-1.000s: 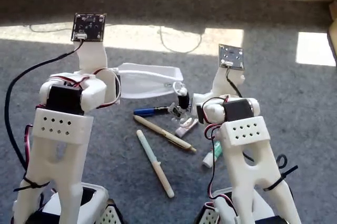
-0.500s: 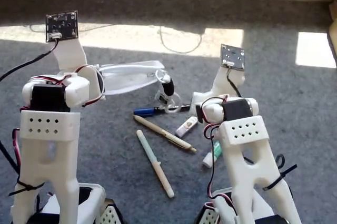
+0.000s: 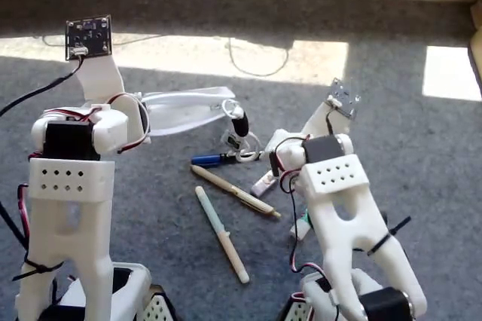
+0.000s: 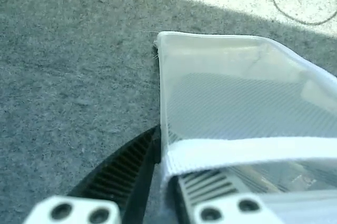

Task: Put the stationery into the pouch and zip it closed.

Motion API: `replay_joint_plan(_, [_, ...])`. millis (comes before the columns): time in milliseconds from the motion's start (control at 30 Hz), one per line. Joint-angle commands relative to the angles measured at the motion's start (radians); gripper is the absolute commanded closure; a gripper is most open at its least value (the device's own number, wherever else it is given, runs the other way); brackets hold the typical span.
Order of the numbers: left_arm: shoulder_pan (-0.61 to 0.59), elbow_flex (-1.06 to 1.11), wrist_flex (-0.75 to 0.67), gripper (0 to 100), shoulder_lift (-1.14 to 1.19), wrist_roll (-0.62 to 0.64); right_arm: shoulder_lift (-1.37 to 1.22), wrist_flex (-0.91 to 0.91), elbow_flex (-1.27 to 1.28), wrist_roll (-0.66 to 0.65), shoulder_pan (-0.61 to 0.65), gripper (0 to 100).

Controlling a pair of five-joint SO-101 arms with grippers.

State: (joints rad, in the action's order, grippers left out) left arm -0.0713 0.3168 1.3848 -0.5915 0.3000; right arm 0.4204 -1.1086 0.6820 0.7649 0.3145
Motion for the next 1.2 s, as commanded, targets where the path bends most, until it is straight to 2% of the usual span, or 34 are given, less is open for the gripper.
replay_joint_plan(0, [-0.010, -0.039, 0.006, 99, -0.012, 0.009, -0.099, 0.028, -0.041, 0.014, 0.013, 78.6])
replay_joint_plan(833, [-0.012, -0.010, -0.002, 99, -0.013, 0.008, -0.570, 0.030, -0.348, 0.015, 0.010, 79.0])
replay_joint_plan(1033, [-0.012, -0.010, 0.000, 99, -0.013, 0.008, -0.575, 0.030, -0.348, 0.006, 0.005, 92.4])
replay_joint_plan(1167, [-0.012, -0.008, 0.000, 99, -0.013, 0.008, -0.573, 0.028, -0.344, 0.005, 0.005, 97.3])
